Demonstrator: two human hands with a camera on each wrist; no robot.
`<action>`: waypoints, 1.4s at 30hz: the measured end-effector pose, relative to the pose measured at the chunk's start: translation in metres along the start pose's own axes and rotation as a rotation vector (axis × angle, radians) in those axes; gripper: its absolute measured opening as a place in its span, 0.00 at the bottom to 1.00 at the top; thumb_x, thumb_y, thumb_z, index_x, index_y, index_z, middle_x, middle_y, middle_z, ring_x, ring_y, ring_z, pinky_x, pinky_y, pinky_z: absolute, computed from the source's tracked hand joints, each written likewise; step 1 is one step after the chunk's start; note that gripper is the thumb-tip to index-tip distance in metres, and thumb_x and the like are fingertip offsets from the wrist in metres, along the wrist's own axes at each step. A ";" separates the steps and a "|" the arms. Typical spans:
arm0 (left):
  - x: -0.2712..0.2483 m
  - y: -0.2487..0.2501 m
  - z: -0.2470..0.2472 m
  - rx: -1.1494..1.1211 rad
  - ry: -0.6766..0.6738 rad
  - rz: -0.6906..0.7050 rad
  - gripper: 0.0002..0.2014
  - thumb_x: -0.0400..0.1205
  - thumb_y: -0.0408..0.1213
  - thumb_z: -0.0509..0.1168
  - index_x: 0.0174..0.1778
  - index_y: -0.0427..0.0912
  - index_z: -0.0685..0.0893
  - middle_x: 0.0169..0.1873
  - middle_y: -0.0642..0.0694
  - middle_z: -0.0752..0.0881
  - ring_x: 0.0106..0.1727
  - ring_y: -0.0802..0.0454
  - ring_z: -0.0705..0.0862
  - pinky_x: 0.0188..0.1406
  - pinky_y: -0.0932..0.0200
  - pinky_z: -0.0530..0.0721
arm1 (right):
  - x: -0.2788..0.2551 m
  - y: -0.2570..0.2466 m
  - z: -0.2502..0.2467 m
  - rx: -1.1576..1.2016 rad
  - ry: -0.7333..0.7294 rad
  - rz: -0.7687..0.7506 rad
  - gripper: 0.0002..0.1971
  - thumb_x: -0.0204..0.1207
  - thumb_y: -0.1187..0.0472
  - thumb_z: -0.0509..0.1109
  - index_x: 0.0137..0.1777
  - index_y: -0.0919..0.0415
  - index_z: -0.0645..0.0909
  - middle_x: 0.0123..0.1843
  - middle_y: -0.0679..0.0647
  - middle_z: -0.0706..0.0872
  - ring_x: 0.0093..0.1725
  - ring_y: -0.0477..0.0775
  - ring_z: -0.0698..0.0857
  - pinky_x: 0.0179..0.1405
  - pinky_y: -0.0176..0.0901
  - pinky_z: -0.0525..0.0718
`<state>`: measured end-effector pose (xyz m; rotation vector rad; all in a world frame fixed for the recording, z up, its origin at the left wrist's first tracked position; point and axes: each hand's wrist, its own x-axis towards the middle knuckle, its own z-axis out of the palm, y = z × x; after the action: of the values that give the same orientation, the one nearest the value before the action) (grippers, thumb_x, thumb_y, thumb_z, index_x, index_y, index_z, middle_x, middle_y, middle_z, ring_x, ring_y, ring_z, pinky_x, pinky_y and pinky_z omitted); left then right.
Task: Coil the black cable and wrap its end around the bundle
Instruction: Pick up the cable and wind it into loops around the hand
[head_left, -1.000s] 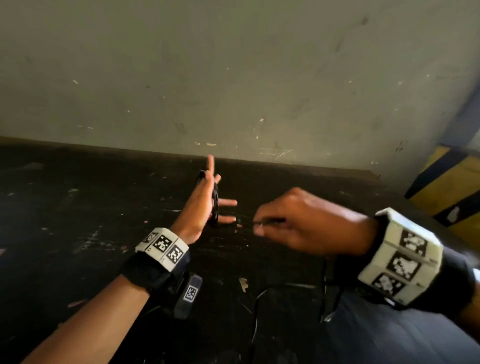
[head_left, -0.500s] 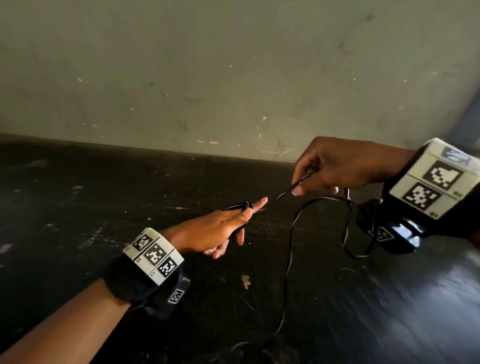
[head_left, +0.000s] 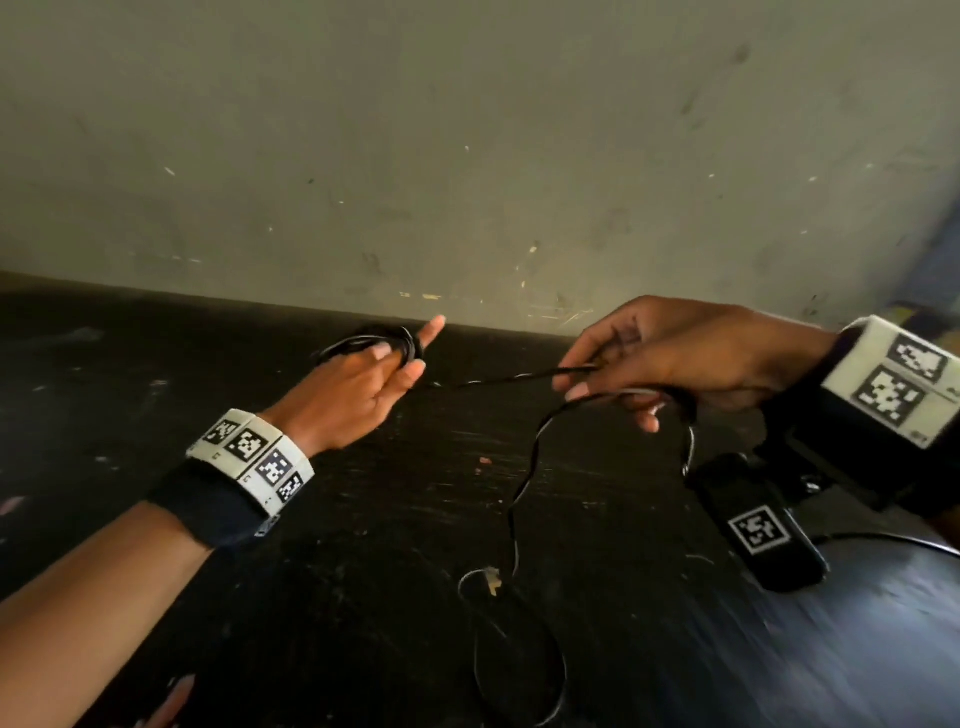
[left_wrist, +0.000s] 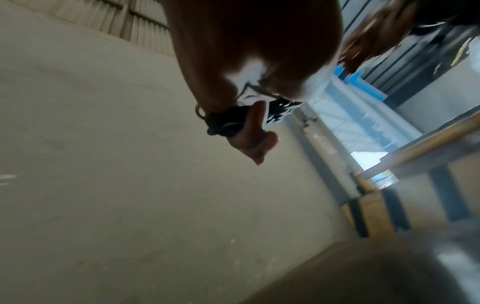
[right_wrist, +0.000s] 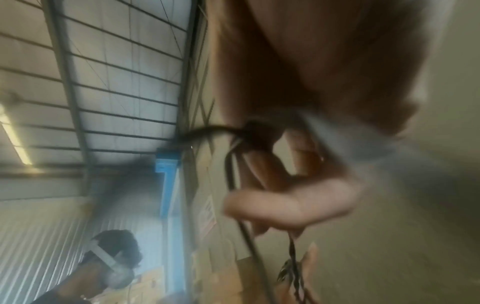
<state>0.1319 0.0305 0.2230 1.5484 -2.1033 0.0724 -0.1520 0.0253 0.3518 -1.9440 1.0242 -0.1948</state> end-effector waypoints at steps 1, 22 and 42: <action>0.001 -0.010 -0.002 0.031 0.020 -0.034 0.26 0.86 0.55 0.37 0.79 0.68 0.35 0.65 0.39 0.82 0.57 0.44 0.86 0.66 0.38 0.77 | -0.001 0.002 0.003 -0.140 0.007 -0.026 0.08 0.71 0.65 0.74 0.49 0.64 0.88 0.39 0.54 0.90 0.24 0.44 0.79 0.22 0.30 0.80; -0.014 0.086 -0.017 -1.729 -0.667 0.101 0.24 0.80 0.61 0.43 0.75 0.78 0.59 0.75 0.41 0.76 0.46 0.39 0.91 0.24 0.53 0.90 | 0.082 0.075 0.012 -0.829 0.561 -0.483 0.14 0.81 0.49 0.62 0.51 0.55 0.86 0.41 0.59 0.91 0.40 0.61 0.89 0.33 0.43 0.79; 0.039 0.059 0.004 -1.406 0.163 -0.080 0.24 0.86 0.58 0.40 0.77 0.76 0.42 0.85 0.48 0.51 0.66 0.38 0.83 0.49 0.39 0.88 | 0.063 0.063 0.104 -0.359 0.028 -0.263 0.21 0.73 0.56 0.74 0.66 0.52 0.75 0.47 0.46 0.84 0.46 0.43 0.85 0.47 0.38 0.85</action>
<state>0.0692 0.0151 0.2520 0.6697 -1.2991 -1.0278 -0.0962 0.0307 0.2269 -2.4094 0.8616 -0.1944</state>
